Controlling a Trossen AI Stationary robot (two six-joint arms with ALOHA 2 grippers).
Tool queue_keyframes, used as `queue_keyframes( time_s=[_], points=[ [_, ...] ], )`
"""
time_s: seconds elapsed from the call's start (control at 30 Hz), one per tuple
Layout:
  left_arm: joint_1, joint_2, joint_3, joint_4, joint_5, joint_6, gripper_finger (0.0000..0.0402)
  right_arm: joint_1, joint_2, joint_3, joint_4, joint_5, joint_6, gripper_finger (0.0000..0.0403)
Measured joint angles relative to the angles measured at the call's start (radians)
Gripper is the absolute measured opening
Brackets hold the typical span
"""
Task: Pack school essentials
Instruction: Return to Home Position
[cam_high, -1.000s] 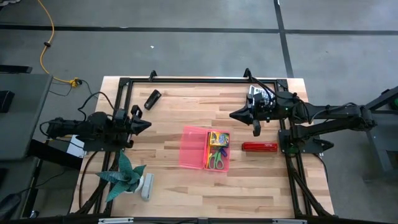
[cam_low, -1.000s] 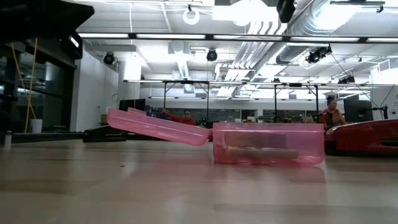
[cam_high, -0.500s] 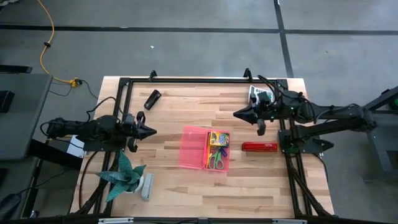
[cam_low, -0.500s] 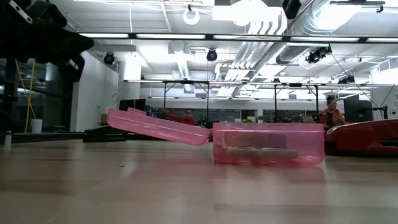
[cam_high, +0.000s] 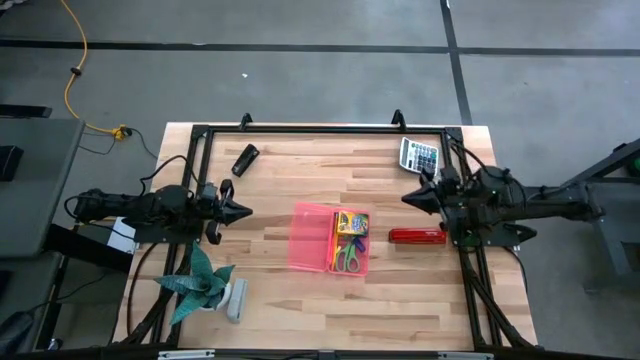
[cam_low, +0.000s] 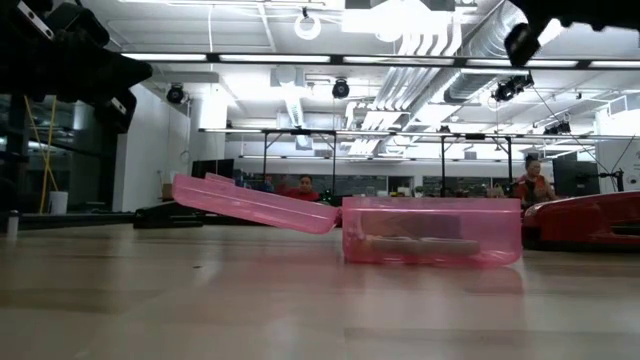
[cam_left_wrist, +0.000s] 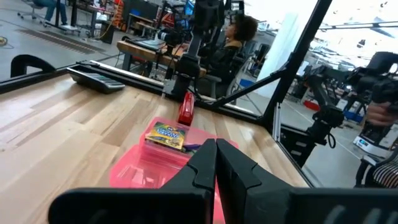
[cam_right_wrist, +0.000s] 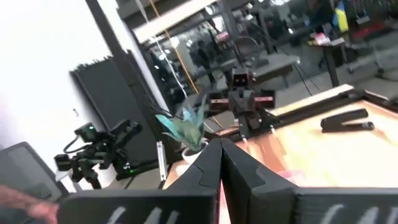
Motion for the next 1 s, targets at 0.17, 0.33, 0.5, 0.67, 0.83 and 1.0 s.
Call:
queue_keyframes(
  time_s=[0.17, 0.33, 0.5, 0.67, 0.83, 1.0],
  points=[
    [0.000, 0.000, 0.000, 0.000, -0.002, -0.001, 0.0000, 0.020, -0.163, -0.136, 0.033, 0.022, -0.035, 0.0000],
    [0.000, 0.000, 0.000, 0.000, -0.002, -0.001, 0.0000, 0.018, -0.317, -0.207, 0.003, 0.038, -0.093, 0.0000],
    [0.000, 0.000, 0.000, 0.000, -0.002, -0.001, 0.0000, 0.018, -0.440, -0.272, -0.068, 0.124, -0.120, 0.0000],
    [0.000, 0.001, 0.001, 0.002, -0.002, 0.000, 0.0000, 0.018, -0.430, -0.327, -0.072, 0.155, -0.123, 0.0000],
    [0.000, 0.002, 0.002, 0.003, -0.002, -0.002, 0.0000, 0.018, -0.437, -0.374, -0.073, 0.221, -0.182, 0.0000],
    [0.000, 0.002, 0.002, 0.002, -0.002, -0.002, 0.0000, 0.018, -0.428, -0.399, -0.087, 0.261, -0.212, 0.0000]
  ],
)
